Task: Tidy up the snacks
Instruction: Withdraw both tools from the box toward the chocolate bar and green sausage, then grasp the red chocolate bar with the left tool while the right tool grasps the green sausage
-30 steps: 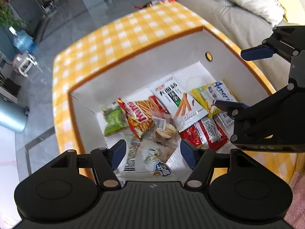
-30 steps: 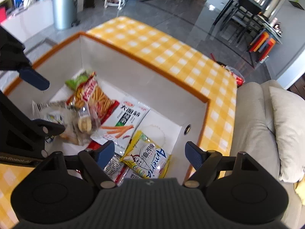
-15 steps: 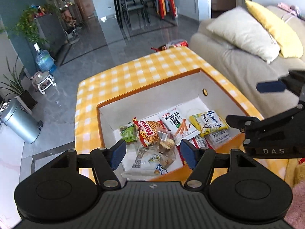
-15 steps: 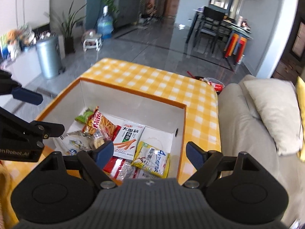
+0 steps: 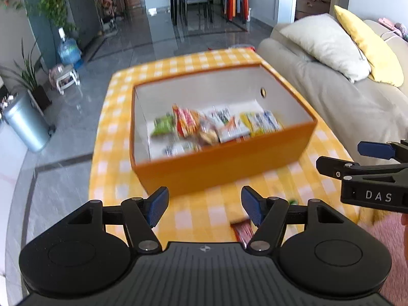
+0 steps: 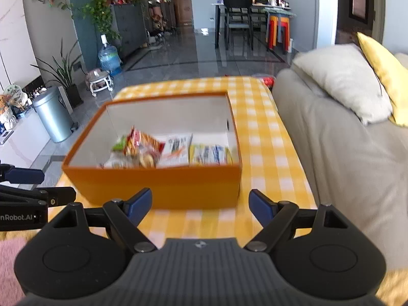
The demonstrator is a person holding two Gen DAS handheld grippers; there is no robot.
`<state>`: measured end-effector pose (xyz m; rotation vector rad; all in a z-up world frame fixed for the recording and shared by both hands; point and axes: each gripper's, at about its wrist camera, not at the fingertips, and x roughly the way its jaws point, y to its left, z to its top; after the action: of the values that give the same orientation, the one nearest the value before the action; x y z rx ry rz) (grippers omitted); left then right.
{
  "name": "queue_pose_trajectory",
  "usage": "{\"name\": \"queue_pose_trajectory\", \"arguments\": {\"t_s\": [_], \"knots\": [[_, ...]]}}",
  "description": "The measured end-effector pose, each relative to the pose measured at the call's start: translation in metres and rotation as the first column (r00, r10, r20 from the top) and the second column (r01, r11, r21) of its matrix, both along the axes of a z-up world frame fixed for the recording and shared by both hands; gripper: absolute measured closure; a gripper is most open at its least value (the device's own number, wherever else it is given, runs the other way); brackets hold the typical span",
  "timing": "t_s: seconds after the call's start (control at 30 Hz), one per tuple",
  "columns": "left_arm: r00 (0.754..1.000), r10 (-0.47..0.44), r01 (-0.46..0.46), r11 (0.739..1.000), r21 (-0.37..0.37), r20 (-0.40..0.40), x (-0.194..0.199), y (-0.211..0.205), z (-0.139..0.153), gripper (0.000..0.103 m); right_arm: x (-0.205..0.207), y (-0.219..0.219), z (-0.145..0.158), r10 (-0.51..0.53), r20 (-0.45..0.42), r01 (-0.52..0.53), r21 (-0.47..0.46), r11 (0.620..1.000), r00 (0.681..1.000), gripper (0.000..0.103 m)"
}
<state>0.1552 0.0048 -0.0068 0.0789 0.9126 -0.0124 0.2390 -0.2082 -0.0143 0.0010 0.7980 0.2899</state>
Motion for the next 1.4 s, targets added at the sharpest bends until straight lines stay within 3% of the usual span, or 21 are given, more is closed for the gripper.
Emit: {"name": "queue_pose_trajectory", "arguments": {"t_s": [0.43, 0.77, 0.9, 1.2, 1.4], "knots": [[0.991, -0.008, -0.005, 0.996, -0.093, -0.135, -0.038, -0.017, -0.042, 0.027, -0.049, -0.016, -0.040, -0.005, -0.136, -0.001, -0.049, 0.999, 0.991, 0.025], [0.969, 0.029, -0.065, 0.988, -0.140, -0.245, -0.028, -0.018, -0.074, 0.030, -0.051, -0.026, -0.070, -0.028, -0.246, 0.026, -0.011, 1.000, 0.969, 0.030], [0.960, 0.034, -0.070, 0.990, -0.123, -0.277, -0.015, -0.023, -0.091, 0.037, -0.048, -0.024, -0.073, -0.021, -0.256, 0.021, -0.003, 1.000, 0.966, 0.031], [0.943, 0.033, -0.070, 0.992, -0.101, -0.330, 0.001, -0.026, -0.121, 0.040, -0.038, -0.019, -0.085, -0.007, -0.285, 0.010, 0.009, 1.000, 0.959, 0.035], [0.950, 0.020, -0.046, 0.996, -0.075, -0.312, 0.004, -0.030, -0.126, 0.048, -0.031, -0.013, -0.093, -0.004, -0.293, 0.006, 0.008, 1.000, 0.956, 0.035]]}}
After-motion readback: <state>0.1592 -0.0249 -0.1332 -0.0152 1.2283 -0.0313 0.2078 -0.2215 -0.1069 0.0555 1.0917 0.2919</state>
